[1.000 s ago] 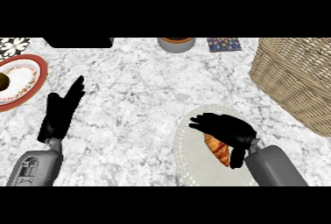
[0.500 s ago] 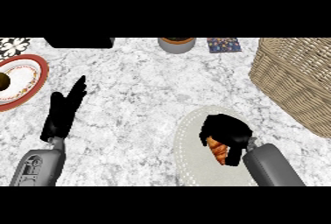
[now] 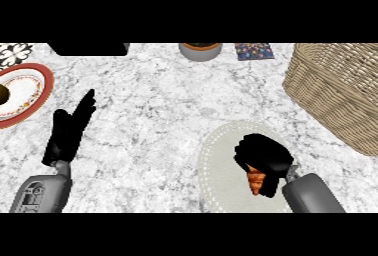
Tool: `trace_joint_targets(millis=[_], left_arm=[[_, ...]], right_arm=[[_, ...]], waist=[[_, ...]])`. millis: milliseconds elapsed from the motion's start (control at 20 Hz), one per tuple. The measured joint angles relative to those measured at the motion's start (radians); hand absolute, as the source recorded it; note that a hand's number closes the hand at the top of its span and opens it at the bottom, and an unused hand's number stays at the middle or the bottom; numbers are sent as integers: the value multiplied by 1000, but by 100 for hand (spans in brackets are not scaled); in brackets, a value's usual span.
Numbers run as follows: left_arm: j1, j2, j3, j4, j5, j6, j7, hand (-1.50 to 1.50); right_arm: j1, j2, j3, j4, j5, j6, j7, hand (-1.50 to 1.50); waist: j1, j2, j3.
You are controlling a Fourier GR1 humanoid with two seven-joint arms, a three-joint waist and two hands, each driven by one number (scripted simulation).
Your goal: Pick the croissant from the placemat and place it in the basket
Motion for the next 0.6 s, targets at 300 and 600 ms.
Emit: trace_joint_targets(millis=[300,600], left_arm=[[-13,-1,7,4,-1,1,14,0],[-12,12,23,6,15,-19,12,0]], right_arm=[[147,-42,-43,-151,37,-27,121,150],[270,-9,-98,-389,-120,111,140,150]], waist=[[-6,1,2],[-13,3,4]])
